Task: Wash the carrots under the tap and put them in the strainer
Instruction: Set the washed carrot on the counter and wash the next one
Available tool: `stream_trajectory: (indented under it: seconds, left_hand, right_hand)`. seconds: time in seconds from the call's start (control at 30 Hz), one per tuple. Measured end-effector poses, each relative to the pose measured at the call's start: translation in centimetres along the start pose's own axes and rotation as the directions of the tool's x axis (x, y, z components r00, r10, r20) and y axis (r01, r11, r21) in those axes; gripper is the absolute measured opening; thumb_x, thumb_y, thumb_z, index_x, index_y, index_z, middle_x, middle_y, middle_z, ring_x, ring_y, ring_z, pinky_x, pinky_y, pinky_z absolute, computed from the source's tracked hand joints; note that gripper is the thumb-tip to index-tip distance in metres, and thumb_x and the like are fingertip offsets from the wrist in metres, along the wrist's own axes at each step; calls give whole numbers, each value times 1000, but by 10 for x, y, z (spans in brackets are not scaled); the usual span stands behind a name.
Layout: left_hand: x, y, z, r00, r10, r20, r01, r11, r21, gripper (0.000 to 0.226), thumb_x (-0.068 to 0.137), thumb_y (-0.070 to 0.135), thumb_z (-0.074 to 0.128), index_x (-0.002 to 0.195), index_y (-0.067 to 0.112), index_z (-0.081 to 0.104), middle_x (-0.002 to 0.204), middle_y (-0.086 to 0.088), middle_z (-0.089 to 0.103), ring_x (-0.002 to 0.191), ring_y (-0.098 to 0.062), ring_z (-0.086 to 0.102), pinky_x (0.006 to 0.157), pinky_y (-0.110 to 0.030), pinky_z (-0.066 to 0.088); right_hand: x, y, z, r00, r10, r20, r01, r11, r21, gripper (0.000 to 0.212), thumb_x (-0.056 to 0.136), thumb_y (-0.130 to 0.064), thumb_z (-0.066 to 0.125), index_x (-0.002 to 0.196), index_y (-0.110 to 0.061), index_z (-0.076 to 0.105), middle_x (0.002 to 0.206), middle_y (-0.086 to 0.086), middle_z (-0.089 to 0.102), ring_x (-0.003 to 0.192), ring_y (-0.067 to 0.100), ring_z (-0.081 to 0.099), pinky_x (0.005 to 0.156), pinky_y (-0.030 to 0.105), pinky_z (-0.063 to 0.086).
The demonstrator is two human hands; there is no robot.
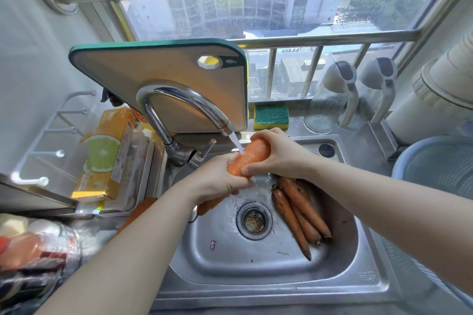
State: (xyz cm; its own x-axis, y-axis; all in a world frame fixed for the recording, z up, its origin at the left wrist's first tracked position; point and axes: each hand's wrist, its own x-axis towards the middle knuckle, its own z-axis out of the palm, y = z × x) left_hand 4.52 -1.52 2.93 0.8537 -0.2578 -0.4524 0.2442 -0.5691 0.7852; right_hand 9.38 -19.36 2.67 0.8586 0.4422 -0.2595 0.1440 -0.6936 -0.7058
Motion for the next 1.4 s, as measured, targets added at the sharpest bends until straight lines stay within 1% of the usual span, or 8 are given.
stream_trajectory:
  seconds: [0.17,0.33,0.5,0.67,0.77,0.97,1.17,1.4]
  left_hand:
    - [-2,4,-8,999,-21,29,21,1000,-8,33,78,26,72,109,29,61,86,-10,69,67,-14,63,73,-36,57]
    - [-1,6,-7,1000,-24,17,24,999,-40,29,74,26,71,101,23,63,81,-10,65,66,-17,60,67,-35,52]
    - [-4,2,-5,999,-24,48,26,999,-47,32,80,26,72,110,29,61,86,-9,67,68,-15,62,76,-40,56]
    - [-1,7,-2,999,16,-47,-15,1000,3,22,80,22,69,100,26,62,78,-2,65,61,-10,59,59,-22,49]
    - [-1,4,1,998,1,-58,-3,999,-44,31,80,19,70,108,28,62,81,0,66,64,-13,62,64,-26,54]
    - [0,3,0,994,23,-110,-23,1000,8,16,80,24,68,94,28,61,78,3,66,63,-9,59,59,-19,47]
    - [-5,-7,6,996,9,-93,-14,998,-59,27,87,35,64,114,37,60,81,5,69,66,-11,64,65,-29,54]
    - [-3,-10,26,954,-196,-229,130,953,-272,41,100,50,27,101,27,61,77,1,71,52,-13,63,48,-21,46]
  right_hand:
    - [4,1,-16,995,-23,99,14,996,87,71,74,-37,79,135,-19,49,125,5,48,101,19,61,87,38,55]
    - [3,-3,-7,1000,-15,20,15,1000,-15,83,64,-48,82,134,-24,45,123,-1,40,107,14,50,87,21,42]
    - [1,1,-15,992,-21,123,10,996,94,70,74,-36,79,135,-21,49,125,3,46,101,23,62,83,33,57]
    - [5,-1,-5,1000,2,27,-4,997,83,72,67,-46,81,129,-27,50,123,0,41,105,14,50,81,19,45]
    - [8,0,-11,997,-9,80,-6,983,182,63,71,-41,81,125,-23,54,121,4,52,103,18,59,88,32,54]
    - [9,-6,-1,1000,-21,-2,21,999,49,78,67,-44,82,131,-24,44,122,-1,35,106,12,46,88,18,36]
    - [7,11,-10,996,-47,74,24,960,278,54,80,-26,75,130,-20,56,119,3,61,101,16,63,93,40,53]
    - [2,21,32,978,159,-136,-53,816,576,93,82,-32,71,152,-30,10,155,2,27,130,23,46,104,45,44]
